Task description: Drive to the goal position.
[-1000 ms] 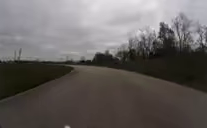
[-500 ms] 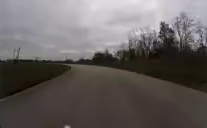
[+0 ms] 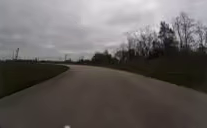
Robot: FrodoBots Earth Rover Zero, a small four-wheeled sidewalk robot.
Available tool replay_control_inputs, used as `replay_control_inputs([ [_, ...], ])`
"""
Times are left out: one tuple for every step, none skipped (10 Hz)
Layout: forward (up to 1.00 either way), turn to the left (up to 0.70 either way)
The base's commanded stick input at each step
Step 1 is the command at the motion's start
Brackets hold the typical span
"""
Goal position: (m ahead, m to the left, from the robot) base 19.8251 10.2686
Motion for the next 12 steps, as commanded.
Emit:
replay_control_inputs([
  [1.00, 0.00],
  [1.00, 0.00],
  [1.00, 0.00],
  [1.00, 0.00],
  [1.00, 0.00],
  [1.00, 0.00],
  [1.00, 0.00],
  [1.00, 0.00],
  [1.00, 0.00],
  [1.00, 0.00],
  [1.00, 0.00],
  [1.00, 0.00],
])
